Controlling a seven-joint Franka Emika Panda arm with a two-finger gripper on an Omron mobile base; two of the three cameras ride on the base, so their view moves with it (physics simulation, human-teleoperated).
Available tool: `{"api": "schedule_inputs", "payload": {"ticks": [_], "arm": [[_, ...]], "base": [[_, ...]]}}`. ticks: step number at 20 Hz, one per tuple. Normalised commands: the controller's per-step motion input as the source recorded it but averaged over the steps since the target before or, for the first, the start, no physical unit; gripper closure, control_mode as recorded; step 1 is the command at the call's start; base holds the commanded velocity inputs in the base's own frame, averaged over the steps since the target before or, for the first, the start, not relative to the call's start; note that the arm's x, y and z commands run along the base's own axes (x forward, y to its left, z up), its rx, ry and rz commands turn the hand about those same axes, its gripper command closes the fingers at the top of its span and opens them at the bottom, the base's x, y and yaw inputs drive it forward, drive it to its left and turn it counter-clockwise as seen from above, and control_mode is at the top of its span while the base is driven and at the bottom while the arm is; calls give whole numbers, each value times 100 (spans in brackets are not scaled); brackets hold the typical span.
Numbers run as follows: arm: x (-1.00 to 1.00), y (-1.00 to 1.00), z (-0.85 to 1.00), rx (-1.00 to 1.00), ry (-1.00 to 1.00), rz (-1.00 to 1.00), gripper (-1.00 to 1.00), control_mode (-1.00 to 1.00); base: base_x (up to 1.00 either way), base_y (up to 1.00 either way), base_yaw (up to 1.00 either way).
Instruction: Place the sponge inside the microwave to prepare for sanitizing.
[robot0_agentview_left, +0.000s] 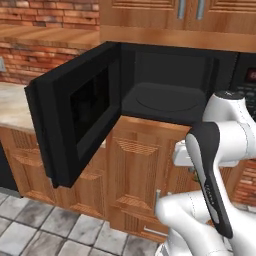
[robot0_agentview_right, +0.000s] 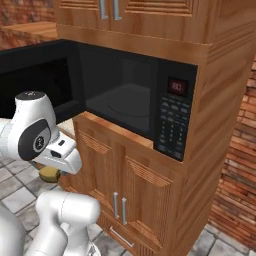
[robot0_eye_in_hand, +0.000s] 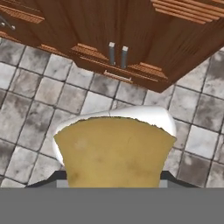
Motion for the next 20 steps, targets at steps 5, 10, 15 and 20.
{"api": "schedule_inputs", "payload": {"ticks": [5, 10, 15, 20], "arm": [[0, 0, 0, 0, 0, 0, 100, 100], [0, 0, 0, 0, 0, 0, 100, 100], [0, 0, 0, 0, 0, 0, 100, 100], [0, 0, 0, 0, 0, 0, 100, 100]], "base": [[30, -10, 0], [70, -9, 1], [51, -6, 1], [23, 1, 1]]}}
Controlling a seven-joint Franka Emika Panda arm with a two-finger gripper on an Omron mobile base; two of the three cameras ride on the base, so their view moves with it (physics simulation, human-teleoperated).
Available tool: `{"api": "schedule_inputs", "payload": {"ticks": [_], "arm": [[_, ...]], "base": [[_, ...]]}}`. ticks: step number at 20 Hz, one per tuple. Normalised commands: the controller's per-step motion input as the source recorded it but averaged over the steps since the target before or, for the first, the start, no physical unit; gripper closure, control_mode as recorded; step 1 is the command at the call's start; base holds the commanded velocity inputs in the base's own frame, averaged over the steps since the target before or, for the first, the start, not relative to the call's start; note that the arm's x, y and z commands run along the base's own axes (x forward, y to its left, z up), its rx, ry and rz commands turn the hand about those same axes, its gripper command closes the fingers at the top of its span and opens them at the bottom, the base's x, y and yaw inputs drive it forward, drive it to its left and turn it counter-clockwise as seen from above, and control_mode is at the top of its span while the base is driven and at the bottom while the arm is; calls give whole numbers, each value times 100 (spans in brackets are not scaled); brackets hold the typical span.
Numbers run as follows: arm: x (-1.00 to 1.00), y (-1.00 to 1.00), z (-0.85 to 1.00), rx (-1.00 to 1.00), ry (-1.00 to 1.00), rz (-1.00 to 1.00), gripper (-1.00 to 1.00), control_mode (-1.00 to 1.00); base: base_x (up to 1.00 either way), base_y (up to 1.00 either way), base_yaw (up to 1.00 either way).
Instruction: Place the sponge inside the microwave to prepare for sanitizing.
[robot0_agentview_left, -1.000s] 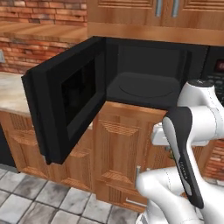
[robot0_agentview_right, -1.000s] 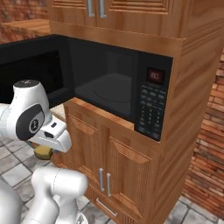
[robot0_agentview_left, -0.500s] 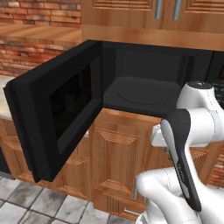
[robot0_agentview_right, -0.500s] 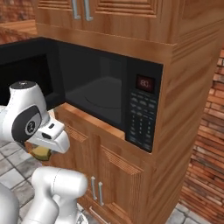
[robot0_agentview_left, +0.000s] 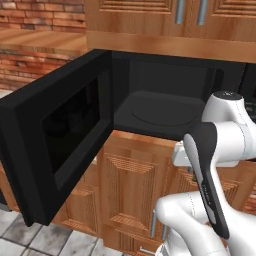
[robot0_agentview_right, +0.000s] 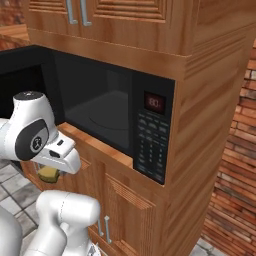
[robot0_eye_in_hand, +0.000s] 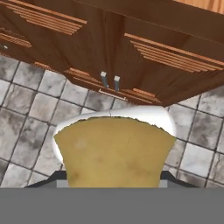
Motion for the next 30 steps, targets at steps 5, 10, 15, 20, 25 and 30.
{"api": "schedule_inputs", "payload": {"ticks": [5, 10, 15, 20, 25, 30], "arm": [[0, 0, 0, 0, 0, 0, 100, 100], [5, 10, 0, 0, -1, 0, 100, -100], [8, 36, 0, -1, -9, -2, 100, -100], [1, 19, 4, -4, -16, -8, 100, -100], [17, 5, 18, -9, -25, -9, 100, -100], [27, -4, 28, -16, -20, -12, 100, -100]], "base": [[14, 21, 0], [5, 10, 0], [0, 0, 0], [0, 0, 0], [0, 0, 0], [0, 0, 0]]}}
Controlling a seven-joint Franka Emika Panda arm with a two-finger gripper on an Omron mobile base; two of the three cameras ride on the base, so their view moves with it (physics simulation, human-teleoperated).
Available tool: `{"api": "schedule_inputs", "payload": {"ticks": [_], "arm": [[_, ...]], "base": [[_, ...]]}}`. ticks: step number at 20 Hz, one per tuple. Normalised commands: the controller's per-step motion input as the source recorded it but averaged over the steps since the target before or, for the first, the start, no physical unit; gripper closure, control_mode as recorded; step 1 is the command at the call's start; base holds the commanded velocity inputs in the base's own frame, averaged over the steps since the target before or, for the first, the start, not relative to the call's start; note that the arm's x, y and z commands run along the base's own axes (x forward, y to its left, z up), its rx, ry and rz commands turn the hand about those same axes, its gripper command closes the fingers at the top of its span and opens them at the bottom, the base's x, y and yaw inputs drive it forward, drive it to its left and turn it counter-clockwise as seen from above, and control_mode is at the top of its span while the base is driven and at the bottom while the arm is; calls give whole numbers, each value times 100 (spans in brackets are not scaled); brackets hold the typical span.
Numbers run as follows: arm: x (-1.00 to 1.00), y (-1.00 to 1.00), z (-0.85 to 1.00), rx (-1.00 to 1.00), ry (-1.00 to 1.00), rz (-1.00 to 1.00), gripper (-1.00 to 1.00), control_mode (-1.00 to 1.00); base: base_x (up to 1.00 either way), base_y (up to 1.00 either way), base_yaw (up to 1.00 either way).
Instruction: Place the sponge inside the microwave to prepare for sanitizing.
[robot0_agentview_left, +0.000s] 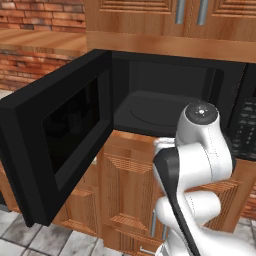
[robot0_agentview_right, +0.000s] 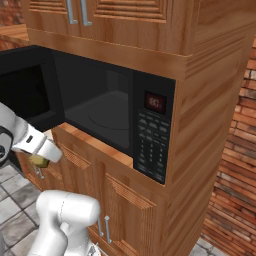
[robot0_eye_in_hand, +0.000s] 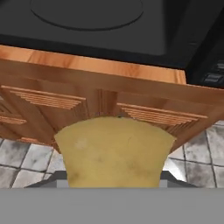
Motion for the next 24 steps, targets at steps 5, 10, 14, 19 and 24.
{"api": "schedule_inputs", "payload": {"ticks": [5, 10, 14, 19, 24], "arm": [[24, -2, 25, -14, -31, -2, 100, -100], [47, -23, 0, -4, -22, 0, 100, -100], [60, -39, 12, 0, -9, 0, 100, -100], [71, -21, 15, 0, -1, 0, 100, -100], [100, 0, 0, 0, 0, 0, 100, -100]], "base": [[0, 0, 0], [0, 0, 0], [0, 0, 0], [0, 0, 0], [0, 0, 0]]}}
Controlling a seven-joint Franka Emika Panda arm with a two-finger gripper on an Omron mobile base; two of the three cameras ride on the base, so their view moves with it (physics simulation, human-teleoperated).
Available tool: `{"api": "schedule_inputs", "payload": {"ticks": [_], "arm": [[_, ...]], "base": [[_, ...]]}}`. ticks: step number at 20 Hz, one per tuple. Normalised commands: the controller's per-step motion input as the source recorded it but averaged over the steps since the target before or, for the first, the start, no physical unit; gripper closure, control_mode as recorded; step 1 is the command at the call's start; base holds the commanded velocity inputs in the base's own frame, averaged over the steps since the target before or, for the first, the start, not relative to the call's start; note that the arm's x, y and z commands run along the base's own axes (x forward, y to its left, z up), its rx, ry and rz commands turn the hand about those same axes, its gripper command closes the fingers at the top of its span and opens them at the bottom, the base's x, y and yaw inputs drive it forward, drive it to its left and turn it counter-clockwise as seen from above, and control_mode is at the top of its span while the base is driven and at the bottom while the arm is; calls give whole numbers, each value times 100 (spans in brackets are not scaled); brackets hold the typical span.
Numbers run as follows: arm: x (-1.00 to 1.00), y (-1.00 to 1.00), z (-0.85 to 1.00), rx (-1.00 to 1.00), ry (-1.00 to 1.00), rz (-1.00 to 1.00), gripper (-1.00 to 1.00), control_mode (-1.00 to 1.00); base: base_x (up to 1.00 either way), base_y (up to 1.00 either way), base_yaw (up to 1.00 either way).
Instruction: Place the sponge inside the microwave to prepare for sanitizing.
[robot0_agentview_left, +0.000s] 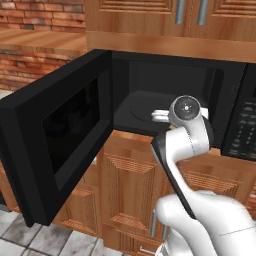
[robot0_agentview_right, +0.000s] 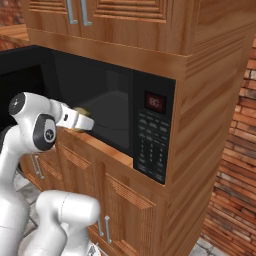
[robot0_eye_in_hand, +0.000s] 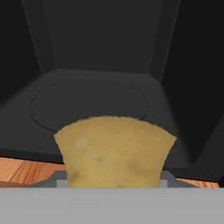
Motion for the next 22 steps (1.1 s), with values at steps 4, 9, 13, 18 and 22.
{"api": "schedule_inputs", "payload": {"ticks": [4, 9, 13, 18, 22], "arm": [[82, -8, 0, 0, 0, 0, 100, -100], [71, -14, -3, 0, 0, 0, 100, -100], [70, -17, -11, 0, 1, -1, 100, -100], [62, -25, -28, 0, 5, 0, 100, -100], [53, -21, -17, 0, 1, 0, 100, -100]], "base": [[0, 0, 0], [0, 0, 0], [0, 0, 0], [0, 0, 0], [0, 0, 0]]}}
